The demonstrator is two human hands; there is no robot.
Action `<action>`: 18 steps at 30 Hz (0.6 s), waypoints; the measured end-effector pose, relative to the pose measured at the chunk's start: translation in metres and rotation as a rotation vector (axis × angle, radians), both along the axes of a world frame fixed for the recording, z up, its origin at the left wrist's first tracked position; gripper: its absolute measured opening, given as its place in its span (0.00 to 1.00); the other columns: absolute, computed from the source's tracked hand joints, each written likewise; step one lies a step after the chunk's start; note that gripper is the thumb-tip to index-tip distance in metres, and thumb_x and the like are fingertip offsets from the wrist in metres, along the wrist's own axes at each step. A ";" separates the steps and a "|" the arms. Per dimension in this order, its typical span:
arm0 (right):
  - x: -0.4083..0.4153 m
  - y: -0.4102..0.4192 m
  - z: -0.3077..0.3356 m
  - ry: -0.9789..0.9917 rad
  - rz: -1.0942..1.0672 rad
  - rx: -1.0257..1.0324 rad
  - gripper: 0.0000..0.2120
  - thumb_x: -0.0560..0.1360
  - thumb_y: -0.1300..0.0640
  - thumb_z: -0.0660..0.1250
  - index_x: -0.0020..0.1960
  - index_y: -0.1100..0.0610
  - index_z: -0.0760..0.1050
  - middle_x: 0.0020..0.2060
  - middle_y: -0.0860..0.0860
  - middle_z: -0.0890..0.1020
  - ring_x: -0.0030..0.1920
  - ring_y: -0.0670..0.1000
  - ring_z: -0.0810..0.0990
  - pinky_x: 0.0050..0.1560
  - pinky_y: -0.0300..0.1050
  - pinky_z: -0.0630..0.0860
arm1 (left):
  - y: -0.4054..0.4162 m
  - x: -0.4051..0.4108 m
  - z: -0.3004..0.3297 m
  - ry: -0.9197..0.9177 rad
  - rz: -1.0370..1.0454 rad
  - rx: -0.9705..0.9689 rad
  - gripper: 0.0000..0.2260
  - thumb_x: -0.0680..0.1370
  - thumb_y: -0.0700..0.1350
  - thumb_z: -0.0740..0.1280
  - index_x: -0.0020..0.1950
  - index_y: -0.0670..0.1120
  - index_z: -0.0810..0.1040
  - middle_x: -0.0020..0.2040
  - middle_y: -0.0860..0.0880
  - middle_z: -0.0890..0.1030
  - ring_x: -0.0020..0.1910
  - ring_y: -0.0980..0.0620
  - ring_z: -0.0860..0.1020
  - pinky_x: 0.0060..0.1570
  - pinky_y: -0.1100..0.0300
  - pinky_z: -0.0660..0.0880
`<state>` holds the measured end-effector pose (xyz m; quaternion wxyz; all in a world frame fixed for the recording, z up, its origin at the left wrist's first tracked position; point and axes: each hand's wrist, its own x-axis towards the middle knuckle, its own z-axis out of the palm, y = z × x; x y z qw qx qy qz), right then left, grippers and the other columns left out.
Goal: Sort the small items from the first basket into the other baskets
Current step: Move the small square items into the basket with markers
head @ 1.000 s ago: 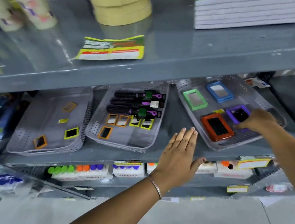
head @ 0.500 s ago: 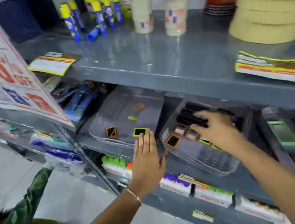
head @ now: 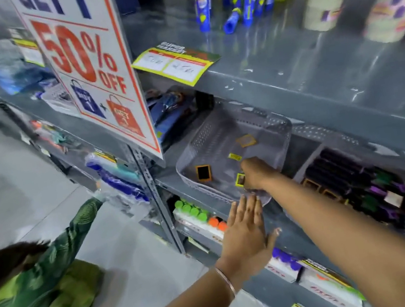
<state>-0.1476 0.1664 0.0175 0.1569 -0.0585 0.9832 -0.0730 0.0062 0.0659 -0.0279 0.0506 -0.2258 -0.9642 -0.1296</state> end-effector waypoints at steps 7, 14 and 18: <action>0.003 -0.002 0.005 0.017 -0.013 -0.037 0.08 0.70 0.60 0.70 0.38 0.64 0.75 0.48 0.66 0.83 0.53 0.65 0.82 0.41 0.49 0.73 | 0.000 0.000 0.000 0.064 0.000 -0.024 0.33 0.82 0.63 0.51 0.78 0.40 0.58 0.78 0.41 0.61 0.78 0.42 0.56 0.75 0.44 0.50; 0.033 0.031 0.053 0.118 -0.275 -0.416 0.12 0.67 0.58 0.76 0.50 0.55 0.83 0.48 0.55 0.86 0.51 0.55 0.84 0.44 0.44 0.76 | -0.003 0.002 -0.006 0.042 -0.031 -0.022 0.34 0.82 0.63 0.49 0.78 0.38 0.56 0.78 0.39 0.60 0.78 0.40 0.56 0.76 0.44 0.56; 0.069 0.092 0.069 0.241 -0.544 -0.519 0.19 0.63 0.53 0.78 0.49 0.62 0.82 0.43 0.61 0.85 0.47 0.57 0.85 0.43 0.47 0.79 | 0.016 0.017 0.004 0.065 -0.165 0.002 0.33 0.83 0.60 0.51 0.79 0.38 0.53 0.80 0.40 0.55 0.79 0.41 0.52 0.77 0.45 0.50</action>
